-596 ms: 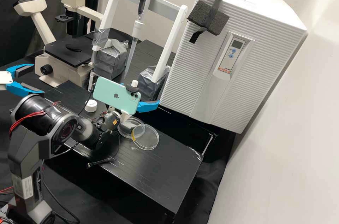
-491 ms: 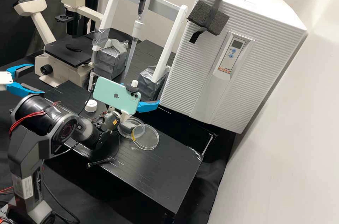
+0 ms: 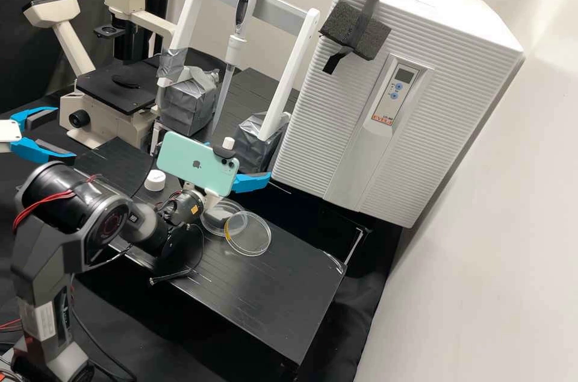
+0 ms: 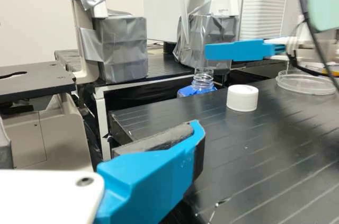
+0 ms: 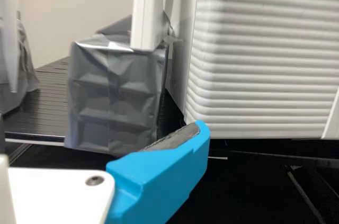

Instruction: Close the bottle

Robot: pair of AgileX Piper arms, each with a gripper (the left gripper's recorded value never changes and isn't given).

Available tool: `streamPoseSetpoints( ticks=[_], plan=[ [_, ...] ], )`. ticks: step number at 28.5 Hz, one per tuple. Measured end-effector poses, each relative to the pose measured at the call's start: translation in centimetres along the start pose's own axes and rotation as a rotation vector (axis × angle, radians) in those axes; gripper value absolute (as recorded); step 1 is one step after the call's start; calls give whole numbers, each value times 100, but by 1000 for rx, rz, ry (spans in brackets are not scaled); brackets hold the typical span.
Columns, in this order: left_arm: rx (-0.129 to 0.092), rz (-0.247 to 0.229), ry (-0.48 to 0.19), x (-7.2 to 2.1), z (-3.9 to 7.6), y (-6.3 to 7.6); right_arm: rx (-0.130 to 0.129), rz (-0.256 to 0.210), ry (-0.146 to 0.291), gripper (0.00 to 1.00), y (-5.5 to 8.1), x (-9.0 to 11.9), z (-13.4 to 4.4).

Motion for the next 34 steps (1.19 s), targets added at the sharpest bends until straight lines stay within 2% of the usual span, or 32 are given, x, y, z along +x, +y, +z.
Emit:
streamPoseSetpoints(
  ticks=[3, 5, 7, 9, 12, 15, 17, 20, 22, 25, 27, 29, 32, 34],
  plan=[
    [0, 6, -7, 16, 17, 14, 3, 11, 41, 100, 27, -150, -56],
    [20, 16, -17, 42, 36, 41, 4, 17, 92, 100, 31, -281, -116],
    [34, 25, -22, 62, 46, 66, -6, 18, 144, 100, 14, -382, -172],
    [39, 29, -29, 72, 59, 75, -25, 2, 189, 100, -20, -482, -215],
    [44, 36, -30, 89, 61, 97, -66, -62, 251, 100, -130, -662, -231],
    [45, 36, -32, 91, 65, 99, -106, -117, 286, 100, -205, -773, -208],
    [45, 36, -34, 92, 70, 97, -130, -153, 283, 100, -246, -849, -146],
    [41, 33, -36, 96, 79, 89, -142, -172, 260, 100, -263, -902, -68],
    [32, 18, -39, 116, 91, 50, -146, -182, 239, 100, -270, -940, -10],
    [16, -12, -32, 148, 90, -23, -156, -194, 226, 100, -278, -972, 34],
    [9, -39, -28, 172, 85, -84, -152, -197, 222, 100, -277, -980, 48],
    [3, -56, -20, 187, 68, -124, -152, -199, 225, 100, -276, -982, 46],
    [-10, -48, -4, 197, 50, -131, -152, -197, 250, 100, -276, -995, 23],
    [-10, -45, -5, 197, 50, -129, -154, -202, 271, 100, -291, -1017, 8]
  ],
)
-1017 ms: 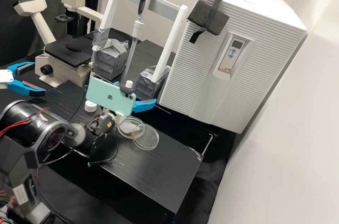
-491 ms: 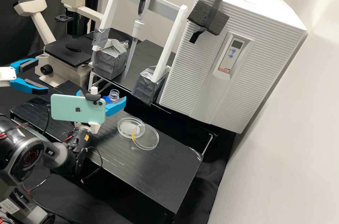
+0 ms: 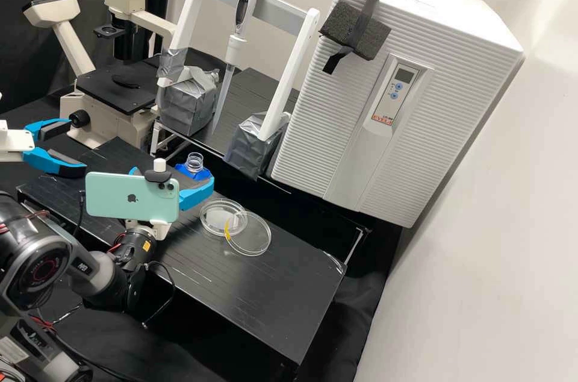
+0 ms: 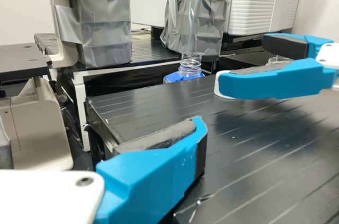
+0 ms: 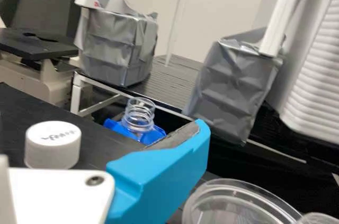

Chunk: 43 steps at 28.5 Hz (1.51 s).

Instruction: Close the bottle

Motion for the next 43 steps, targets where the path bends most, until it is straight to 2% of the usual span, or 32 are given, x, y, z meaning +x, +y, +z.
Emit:
streamPoseSetpoints(
  ticks=[4, 11, 17, 21, 25, 26, 29, 32, 37, 43],
  plan=[
    [0, 0, 0, 0, 0, 0, -6, 2, 29, 100, 3, -2, -56],
    [0, 0, 0, 0, 0, 0, 29, -38, 50, 100, -70, 28, -88],
    [0, 7, -1, 0, -2, 7, 85, -98, 59, 100, -165, 58, -82],
    [-1, 9, 7, -2, -19, 11, 91, -105, 60, 100, -178, 62, -83],
    [-1, 9, 9, -3, -24, 13, 114, -108, 59, 100, -181, 62, -85],
    [-1, 9, 9, -3, -24, 13, 119, -108, 59, 0, -181, 62, -85],
    [-1, 9, 9, -3, -24, 13, 133, -120, 67, 0, -190, 60, -93],
    [-1, 9, 9, -3, -24, 13, 126, -134, 76, 0, -194, 58, -90],
    [-1, 9, 9, -3, -24, 13, 147, -135, 73, 0, -181, 64, -74],
    [-1, 9, 9, -3, -24, 13, 143, -136, 62, 0, -157, 49, -30]
  ],
)
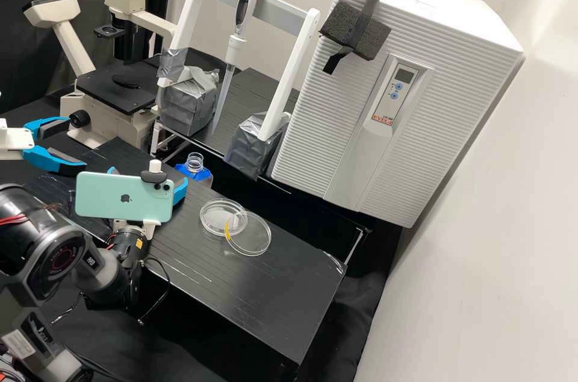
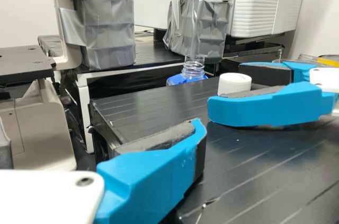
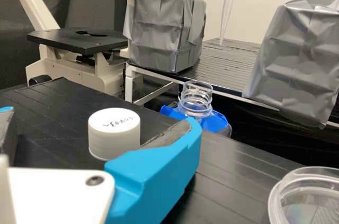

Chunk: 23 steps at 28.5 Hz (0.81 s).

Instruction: Close the bottle

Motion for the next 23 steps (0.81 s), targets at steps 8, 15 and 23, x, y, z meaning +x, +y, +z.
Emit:
streamPoseSetpoints(
  ticks=[8, 15, 23],
  plan=[
    [1, 8, -2, 17, 3, 21, 4, 0, -4, 0, 12, -12, 17],
    [2, 11, -3, 23, 4, 28, 4, 1, -3, 0, 14, -10, 17],
    [2, 11, -3, 23, 4, 28, 2, 2, -2, 0, 20, -6, 16]
  ],
)
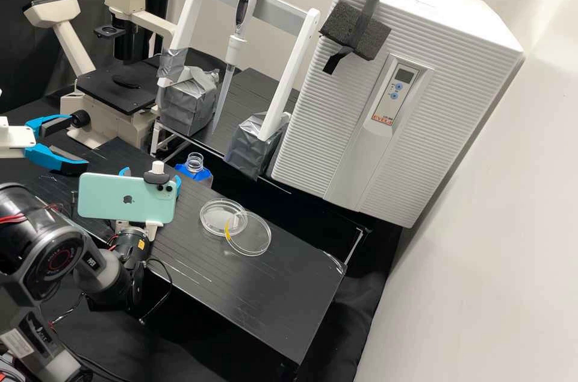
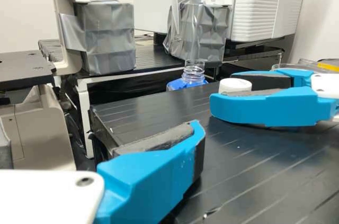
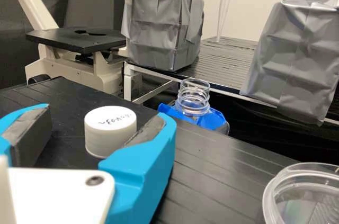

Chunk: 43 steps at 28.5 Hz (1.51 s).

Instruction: Close the bottle

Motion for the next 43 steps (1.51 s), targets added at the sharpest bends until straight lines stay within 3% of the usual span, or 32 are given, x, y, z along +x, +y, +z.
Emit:
streamPoseSetpoints(
  ticks=[37, 43],
  plan=[
    [0, -1, -5, 1, 12, -3, 5, 12, -12, 0, 18, -8, 32],
    [0, -1, -5, 1, 12, -3, -11, 20, 19, 0, 51, 34, -32]
  ],
)
